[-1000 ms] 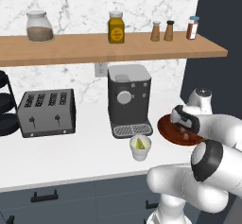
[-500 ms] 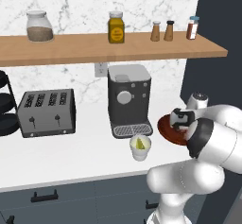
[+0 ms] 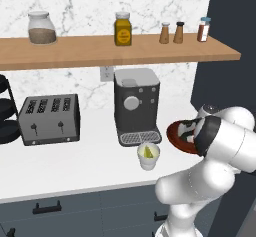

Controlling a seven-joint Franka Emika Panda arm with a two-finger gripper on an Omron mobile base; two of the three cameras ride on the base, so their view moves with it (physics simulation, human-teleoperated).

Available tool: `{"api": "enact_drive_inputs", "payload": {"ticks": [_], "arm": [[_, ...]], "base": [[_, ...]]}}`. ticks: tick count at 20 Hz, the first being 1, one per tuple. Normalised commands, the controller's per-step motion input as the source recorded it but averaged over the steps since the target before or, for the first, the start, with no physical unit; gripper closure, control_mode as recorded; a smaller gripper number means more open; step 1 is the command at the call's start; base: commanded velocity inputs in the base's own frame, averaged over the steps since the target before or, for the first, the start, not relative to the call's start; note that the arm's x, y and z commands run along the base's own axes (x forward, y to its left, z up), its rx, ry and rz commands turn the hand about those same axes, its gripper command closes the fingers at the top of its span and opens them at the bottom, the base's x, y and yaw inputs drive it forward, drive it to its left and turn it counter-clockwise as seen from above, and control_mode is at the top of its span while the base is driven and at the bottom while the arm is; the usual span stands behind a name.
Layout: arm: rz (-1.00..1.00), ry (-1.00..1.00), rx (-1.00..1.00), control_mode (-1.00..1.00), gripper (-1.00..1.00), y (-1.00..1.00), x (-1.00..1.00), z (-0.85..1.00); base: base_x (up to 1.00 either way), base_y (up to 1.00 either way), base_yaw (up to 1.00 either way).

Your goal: Grab a lemon wedge from the fridge and one ice cube from the ice bowl, and put them in the glass of lemonade.

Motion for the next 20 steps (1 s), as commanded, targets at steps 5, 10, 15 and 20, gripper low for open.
{"api": "enact_drive_inputs", "payload": {"ticks": [5, 10, 15, 20], "arm": [[0.0, 0.0, 0.0, -1.0, -1.0, 0.0, 0.23, -0.03], [0.0, 0.0, 0.0, -1.0, -1.0, 0.0, 0.25, 0.0], [0.0, 0.0, 0.0, -1.0, -1.0, 0.0, 0.0, -0.01], [0.0, 0.0, 0.0, -1.0, -1.0, -0.13, 0.0, -0.03]], "base": [[0.0, 0.0, 0.0], [0.0, 0.0, 0.0], [0.0, 0.0, 0.0], [0.0, 0.0, 0.0]]}}
